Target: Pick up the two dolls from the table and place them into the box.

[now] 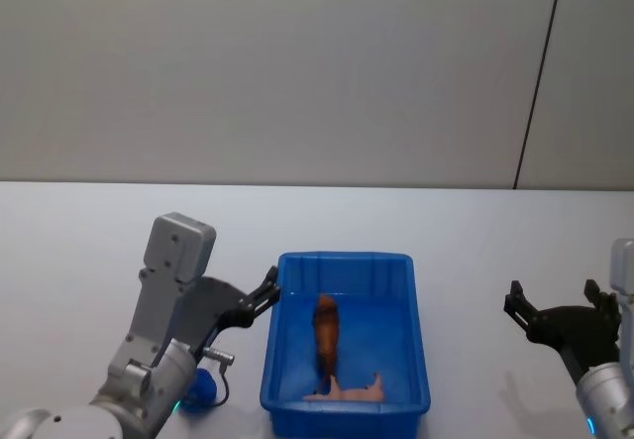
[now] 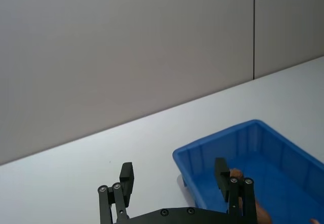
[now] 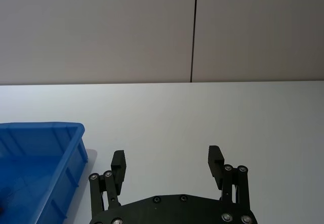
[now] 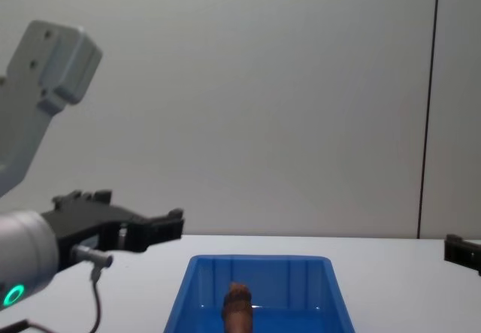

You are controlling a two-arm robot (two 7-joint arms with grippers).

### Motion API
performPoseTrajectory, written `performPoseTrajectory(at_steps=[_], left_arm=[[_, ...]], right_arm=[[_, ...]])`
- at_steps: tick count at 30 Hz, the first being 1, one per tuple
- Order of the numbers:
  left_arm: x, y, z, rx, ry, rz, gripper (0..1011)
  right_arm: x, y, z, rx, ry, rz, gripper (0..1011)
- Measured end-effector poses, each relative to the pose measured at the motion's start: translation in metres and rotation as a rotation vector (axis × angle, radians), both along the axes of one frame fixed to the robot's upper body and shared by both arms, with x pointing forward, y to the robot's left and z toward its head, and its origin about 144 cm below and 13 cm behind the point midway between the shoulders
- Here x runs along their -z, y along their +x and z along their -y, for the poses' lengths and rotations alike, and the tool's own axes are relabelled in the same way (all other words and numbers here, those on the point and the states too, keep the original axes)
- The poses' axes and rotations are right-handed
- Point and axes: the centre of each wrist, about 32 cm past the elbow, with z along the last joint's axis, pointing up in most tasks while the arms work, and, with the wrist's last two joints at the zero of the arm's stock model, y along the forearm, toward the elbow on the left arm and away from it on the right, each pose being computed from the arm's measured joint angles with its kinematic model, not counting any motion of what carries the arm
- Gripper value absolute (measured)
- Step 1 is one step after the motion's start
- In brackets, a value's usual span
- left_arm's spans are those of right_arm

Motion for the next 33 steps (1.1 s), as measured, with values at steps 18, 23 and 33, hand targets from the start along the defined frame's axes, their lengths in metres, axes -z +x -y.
performPoseTrajectory(at_steps=[18, 23, 33], left_arm=[[0.014, -0.018, -0.022, -0.095, 0.015, -0.191, 1001], [0.019, -0.023, -0.028, -0.107, 0.018, -0.239, 1001], [0.029, -0.030, -0.037, -0.115, 0.020, -0.315, 1001]], right_arm=[[0.000, 0.000, 0.001, 0.003, -0.001, 0.000, 1001], [0.000, 0.000, 0.001, 0.003, -0.001, 0.000, 1001], [0.000, 0.000, 0.001, 0.003, -0.001, 0.000, 1001]])
